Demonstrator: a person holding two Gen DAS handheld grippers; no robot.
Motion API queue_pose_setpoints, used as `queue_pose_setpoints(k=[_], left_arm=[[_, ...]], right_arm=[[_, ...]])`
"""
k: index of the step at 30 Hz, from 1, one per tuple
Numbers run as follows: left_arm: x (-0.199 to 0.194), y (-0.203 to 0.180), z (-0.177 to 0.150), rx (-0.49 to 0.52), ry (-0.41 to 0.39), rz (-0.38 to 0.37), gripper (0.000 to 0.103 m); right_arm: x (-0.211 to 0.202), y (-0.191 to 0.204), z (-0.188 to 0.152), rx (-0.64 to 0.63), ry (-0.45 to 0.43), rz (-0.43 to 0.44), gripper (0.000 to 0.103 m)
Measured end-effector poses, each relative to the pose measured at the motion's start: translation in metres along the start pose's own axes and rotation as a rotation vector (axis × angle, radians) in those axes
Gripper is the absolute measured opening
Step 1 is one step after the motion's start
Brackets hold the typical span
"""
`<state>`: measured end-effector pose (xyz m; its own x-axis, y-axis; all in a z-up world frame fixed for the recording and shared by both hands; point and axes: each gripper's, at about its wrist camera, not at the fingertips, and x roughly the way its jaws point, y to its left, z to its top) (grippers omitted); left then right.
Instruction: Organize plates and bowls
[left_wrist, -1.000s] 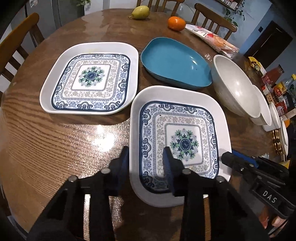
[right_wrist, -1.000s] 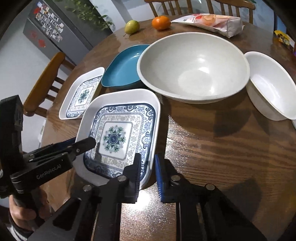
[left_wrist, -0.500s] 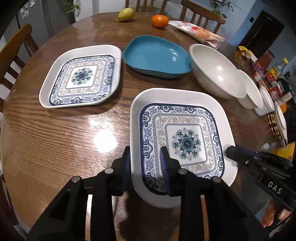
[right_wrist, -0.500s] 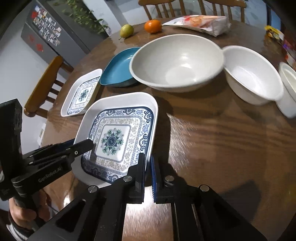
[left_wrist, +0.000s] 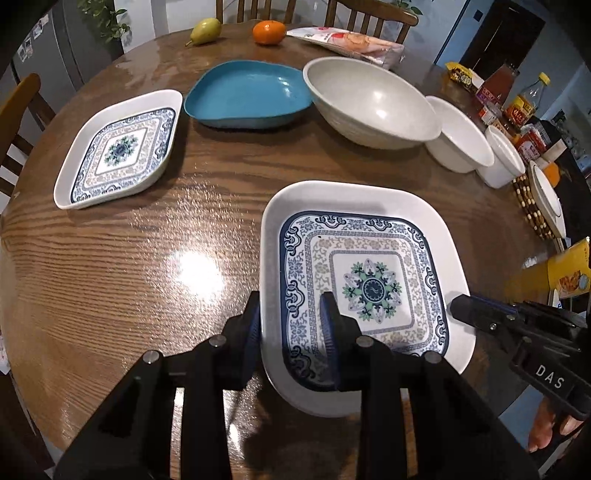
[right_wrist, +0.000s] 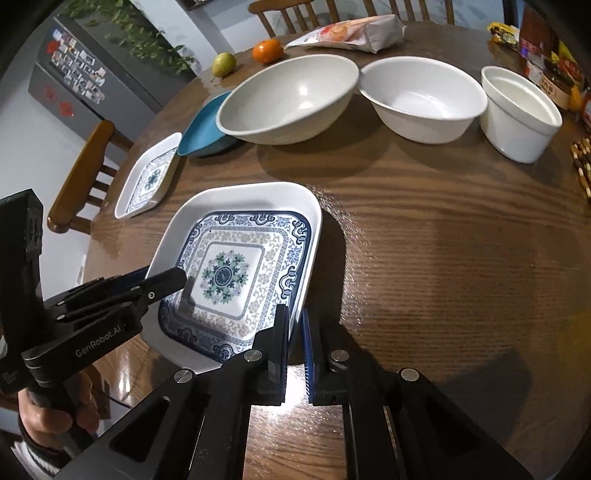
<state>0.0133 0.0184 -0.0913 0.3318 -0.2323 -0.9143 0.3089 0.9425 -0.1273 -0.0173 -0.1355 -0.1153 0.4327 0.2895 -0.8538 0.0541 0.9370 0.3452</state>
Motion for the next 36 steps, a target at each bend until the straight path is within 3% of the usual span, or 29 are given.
queue_pose_setpoints(k=[8, 10, 12, 16, 18, 22, 29, 33, 36], left_arm=[[0.007, 0.003, -0.005, -0.065, 0.011, -0.014, 0.033], [-0.001, 0.006, -0.004, -0.083, -0.015, -0.005, 0.044], [-0.013, 0.011, -0.003, -0.110, -0.054, 0.008, 0.064], [-0.034, 0.018, 0.002, -0.155, -0.115, 0.042, 0.077], [-0.043, 0.020, 0.002, -0.179, -0.132, 0.045, 0.083], [-0.053, 0.022, 0.001, -0.220, -0.142, 0.043, 0.087], [-0.067, 0.021, -0.006, -0.261, -0.153, 0.067, 0.088], [-0.080, 0.021, -0.007, -0.246, -0.193, 0.122, 0.102], [-0.087, 0.027, -0.005, -0.250, -0.222, 0.125, 0.102]], right_arm=[[0.009, -0.009, -0.007, 0.026, 0.023, 0.003, 0.011], [0.005, -0.009, -0.008, 0.014, 0.009, -0.004, 0.013], [-0.002, -0.007, -0.008, -0.007, -0.016, -0.019, 0.018], [-0.020, -0.006, -0.006, -0.027, -0.070, -0.018, 0.040], [-0.028, -0.005, -0.005, -0.037, -0.094, -0.020, 0.044], [-0.044, -0.004, -0.003, -0.045, -0.144, -0.029, 0.055], [-0.064, 0.001, -0.002, -0.076, -0.199, -0.021, 0.060], [-0.070, 0.006, -0.001, -0.092, -0.225, -0.022, 0.070], [-0.071, 0.010, 0.000, -0.086, -0.228, -0.027, 0.073]])
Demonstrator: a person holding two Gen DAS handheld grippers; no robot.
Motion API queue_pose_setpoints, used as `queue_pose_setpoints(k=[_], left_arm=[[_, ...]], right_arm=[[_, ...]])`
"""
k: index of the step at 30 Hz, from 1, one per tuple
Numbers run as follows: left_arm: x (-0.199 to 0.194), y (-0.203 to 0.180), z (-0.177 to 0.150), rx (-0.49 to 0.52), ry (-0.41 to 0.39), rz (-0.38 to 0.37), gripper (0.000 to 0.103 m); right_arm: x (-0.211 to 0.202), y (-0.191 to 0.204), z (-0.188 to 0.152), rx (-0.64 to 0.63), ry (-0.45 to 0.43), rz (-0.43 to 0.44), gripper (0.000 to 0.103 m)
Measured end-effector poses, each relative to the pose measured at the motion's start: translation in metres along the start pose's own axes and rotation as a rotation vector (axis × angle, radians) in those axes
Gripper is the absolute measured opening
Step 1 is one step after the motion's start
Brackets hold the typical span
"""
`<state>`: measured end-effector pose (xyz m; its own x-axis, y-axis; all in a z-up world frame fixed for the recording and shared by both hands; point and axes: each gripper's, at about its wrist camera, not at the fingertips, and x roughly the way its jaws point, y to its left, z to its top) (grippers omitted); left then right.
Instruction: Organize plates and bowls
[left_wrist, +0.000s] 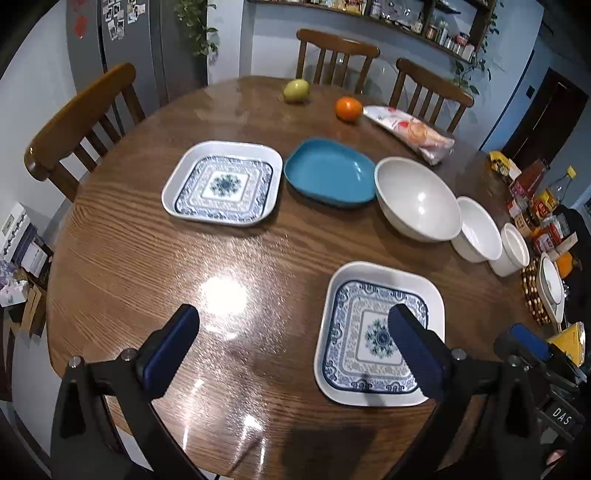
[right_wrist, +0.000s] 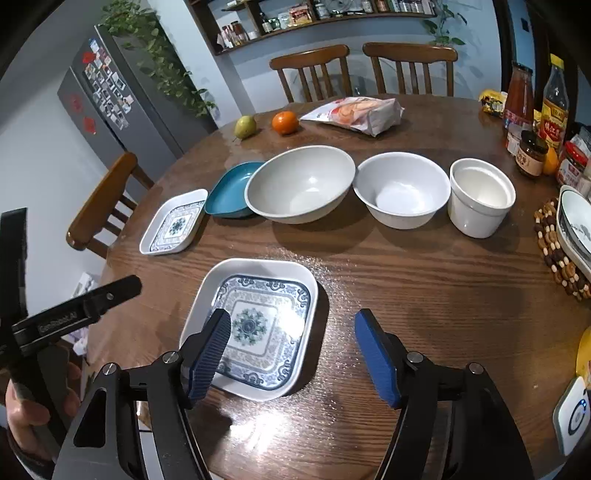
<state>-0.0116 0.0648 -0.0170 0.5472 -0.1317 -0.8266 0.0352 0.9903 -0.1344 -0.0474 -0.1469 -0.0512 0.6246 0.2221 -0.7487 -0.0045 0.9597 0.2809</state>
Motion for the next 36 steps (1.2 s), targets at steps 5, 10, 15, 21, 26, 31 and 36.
queue_pose_setpoints(k=[5, 10, 15, 21, 26, 31, 36], left_arm=[[0.004, 0.010, 0.014, 0.001, -0.008, 0.002, 0.102], [0.013, 0.022, 0.032, 0.040, 0.003, -0.002, 0.102], [0.023, 0.044, 0.053, 0.049, -0.004, -0.003, 0.102], [0.042, 0.073, 0.073, 0.051, 0.005, 0.017, 0.102], [0.062, 0.101, 0.090, 0.048, 0.010, 0.029, 0.102], [0.091, 0.123, 0.110, 0.059, 0.041, 0.013, 0.101], [0.121, 0.134, 0.121, 0.090, 0.092, 0.003, 0.090]], right_arm=[[-0.001, 0.009, 0.007, 0.012, -0.012, -0.002, 0.079], [0.005, 0.023, 0.018, 0.022, -0.033, -0.028, 0.079], [0.016, 0.040, 0.030, 0.025, -0.039, -0.041, 0.079], [0.044, 0.069, 0.042, 0.009, -0.001, -0.034, 0.079], [0.076, 0.097, 0.052, -0.023, 0.032, -0.021, 0.079], [0.116, 0.123, 0.064, -0.012, 0.073, 0.031, 0.079], [0.159, 0.142, 0.075, 0.014, 0.120, 0.038, 0.078]])
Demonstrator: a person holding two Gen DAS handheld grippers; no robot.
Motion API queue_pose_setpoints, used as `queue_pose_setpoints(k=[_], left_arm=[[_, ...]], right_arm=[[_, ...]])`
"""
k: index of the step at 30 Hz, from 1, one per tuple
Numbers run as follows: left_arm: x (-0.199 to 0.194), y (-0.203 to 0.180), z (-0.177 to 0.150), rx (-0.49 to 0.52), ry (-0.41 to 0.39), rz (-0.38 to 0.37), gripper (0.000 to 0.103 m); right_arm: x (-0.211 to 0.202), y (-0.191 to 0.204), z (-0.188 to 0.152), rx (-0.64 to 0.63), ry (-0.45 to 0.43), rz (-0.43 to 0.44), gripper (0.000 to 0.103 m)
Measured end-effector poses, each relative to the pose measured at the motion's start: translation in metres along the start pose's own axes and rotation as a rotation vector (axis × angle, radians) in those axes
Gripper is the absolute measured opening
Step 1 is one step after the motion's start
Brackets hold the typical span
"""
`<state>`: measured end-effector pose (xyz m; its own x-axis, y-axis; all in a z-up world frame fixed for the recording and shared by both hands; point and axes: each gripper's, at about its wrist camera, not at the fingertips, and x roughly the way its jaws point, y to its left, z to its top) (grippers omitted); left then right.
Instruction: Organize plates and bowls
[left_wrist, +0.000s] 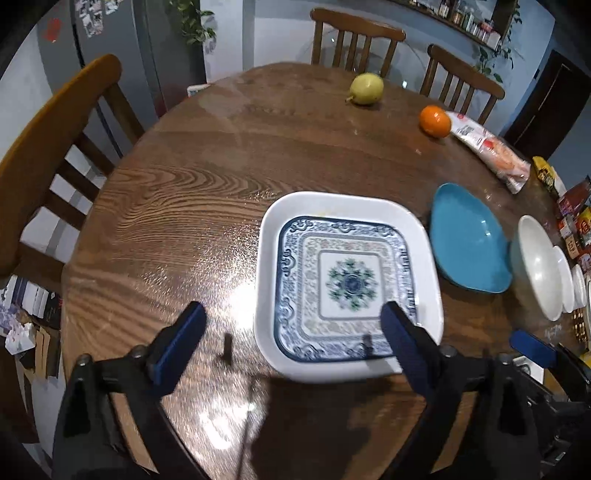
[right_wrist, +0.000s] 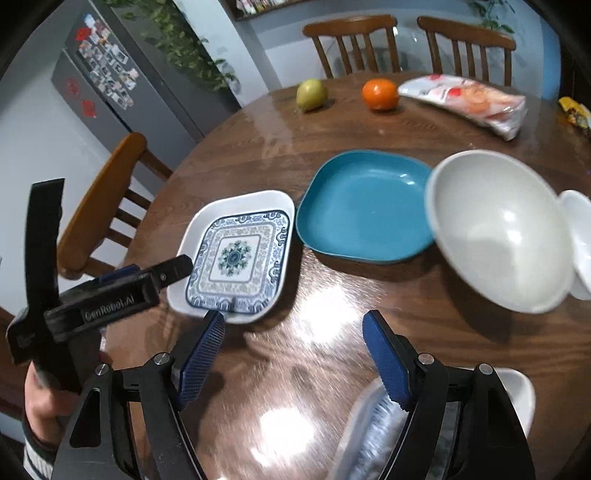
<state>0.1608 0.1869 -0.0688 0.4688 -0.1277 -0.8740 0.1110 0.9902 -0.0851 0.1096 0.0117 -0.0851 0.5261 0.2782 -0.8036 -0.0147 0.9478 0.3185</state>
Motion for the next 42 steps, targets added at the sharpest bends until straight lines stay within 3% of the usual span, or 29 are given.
queue_pose_setpoints(k=[2, 6, 9, 13, 16, 19, 20, 27, 42], left_arm=[[0.008, 0.003, 0.001, 0.011, 0.014, -0.001, 0.085], [0.024, 0.008, 0.004, 0.026, 0.045, -0.007, 0.080], [0.028, 0.012, 0.005, 0.029, 0.050, -0.022, 0.068], [0.032, 0.017, 0.005, 0.033, 0.053, -0.035, 0.066], [0.031, 0.017, 0.005, 0.052, 0.044, -0.032, 0.056], [0.032, 0.010, 0.008, 0.074, 0.043, -0.052, 0.037], [0.032, 0.006, 0.008, 0.086, 0.044, -0.045, 0.036], [0.028, 0.008, 0.005, 0.063, 0.034, -0.067, 0.032], [-0.033, -0.012, -0.019, 0.069, -0.078, -0.062, 0.031]], right_arm=[[0.017, 0.006, 0.006, 0.010, 0.022, -0.013, 0.067], [0.044, 0.011, 0.013, 0.031, 0.059, -0.025, 0.058], [0.056, 0.016, 0.016, 0.020, 0.065, -0.038, 0.048], [0.067, 0.024, 0.018, 0.007, 0.081, -0.047, 0.036], [0.073, 0.028, 0.019, -0.008, 0.086, -0.056, 0.027], [0.075, 0.029, 0.022, -0.017, 0.080, -0.083, 0.019], [0.076, 0.028, 0.023, -0.015, 0.077, -0.092, 0.014], [0.066, 0.026, 0.019, -0.021, 0.054, -0.109, 0.009], [0.003, 0.024, 0.005, -0.045, -0.031, -0.057, 0.009]])
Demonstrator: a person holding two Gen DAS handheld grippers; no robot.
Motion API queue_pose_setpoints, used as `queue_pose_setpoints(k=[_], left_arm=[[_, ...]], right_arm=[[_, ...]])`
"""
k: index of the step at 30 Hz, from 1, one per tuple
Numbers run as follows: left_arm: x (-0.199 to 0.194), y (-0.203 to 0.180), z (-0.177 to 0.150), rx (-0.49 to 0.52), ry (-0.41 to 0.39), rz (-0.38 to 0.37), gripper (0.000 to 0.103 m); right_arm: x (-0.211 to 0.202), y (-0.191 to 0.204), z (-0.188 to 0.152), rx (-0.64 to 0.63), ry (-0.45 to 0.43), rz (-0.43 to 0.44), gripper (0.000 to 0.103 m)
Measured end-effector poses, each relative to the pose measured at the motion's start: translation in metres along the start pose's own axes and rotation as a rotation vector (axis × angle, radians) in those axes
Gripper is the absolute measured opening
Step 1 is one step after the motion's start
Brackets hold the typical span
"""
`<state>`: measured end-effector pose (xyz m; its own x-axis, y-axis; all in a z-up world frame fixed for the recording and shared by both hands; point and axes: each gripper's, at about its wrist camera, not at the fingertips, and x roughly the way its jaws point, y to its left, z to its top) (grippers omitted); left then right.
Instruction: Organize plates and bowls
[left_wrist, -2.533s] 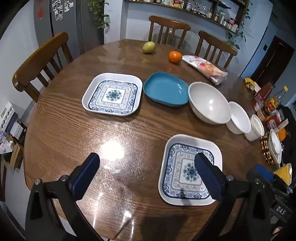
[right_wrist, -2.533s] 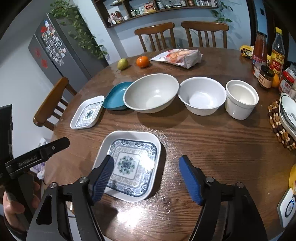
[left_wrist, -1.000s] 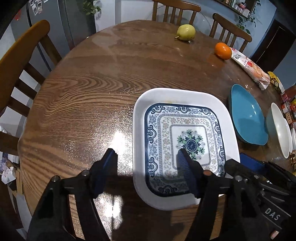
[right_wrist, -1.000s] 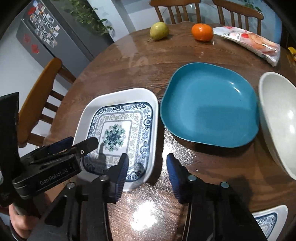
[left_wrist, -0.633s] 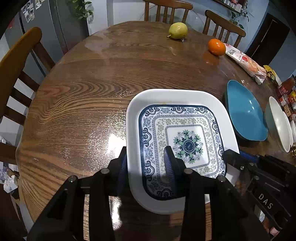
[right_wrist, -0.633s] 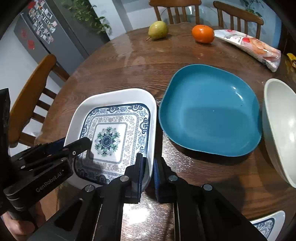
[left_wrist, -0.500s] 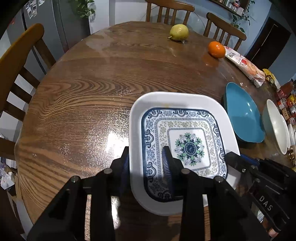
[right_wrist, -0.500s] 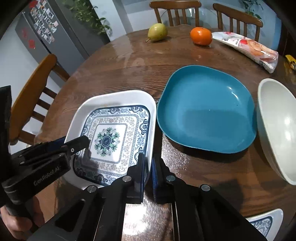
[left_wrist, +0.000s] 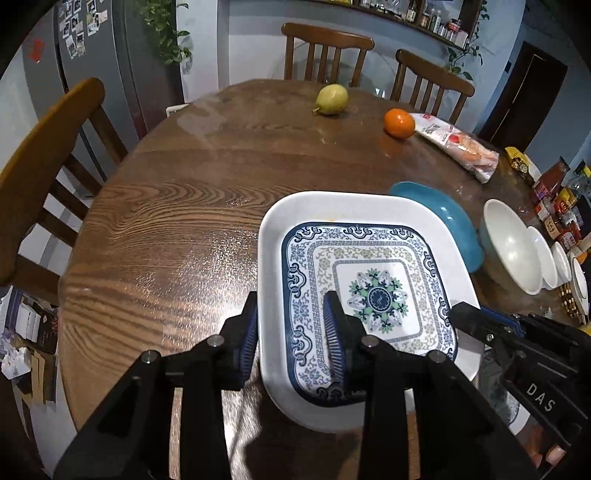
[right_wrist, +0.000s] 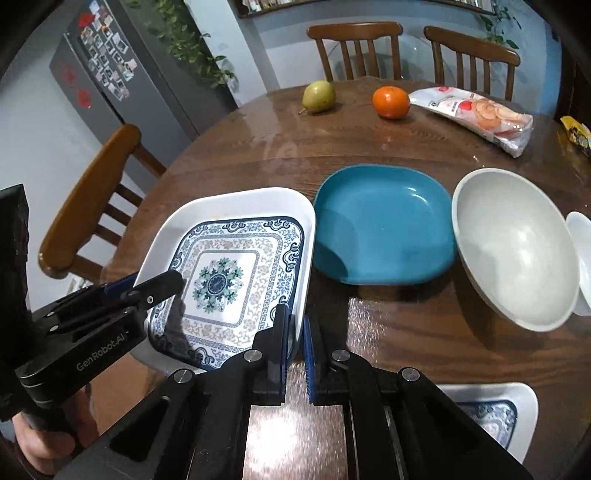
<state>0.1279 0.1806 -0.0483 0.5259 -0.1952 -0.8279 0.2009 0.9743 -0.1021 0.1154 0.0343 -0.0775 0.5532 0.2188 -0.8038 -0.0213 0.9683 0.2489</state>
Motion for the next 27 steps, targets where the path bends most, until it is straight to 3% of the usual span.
queue_pose_setpoints(k=[12, 27], left_arm=[[-0.042, -0.042, -0.015, 0.030, -0.061, -0.018, 0.031], [-0.040, -0.128, -0.044, 0.152, -0.015, -0.105, 0.031]], right_arm=[[-0.057, -0.018, -0.023, 0.005, -0.067, 0.018, 0.009], [-0.111, -0.087, -0.075, 0.109, -0.074, -0.054, 0.009]])
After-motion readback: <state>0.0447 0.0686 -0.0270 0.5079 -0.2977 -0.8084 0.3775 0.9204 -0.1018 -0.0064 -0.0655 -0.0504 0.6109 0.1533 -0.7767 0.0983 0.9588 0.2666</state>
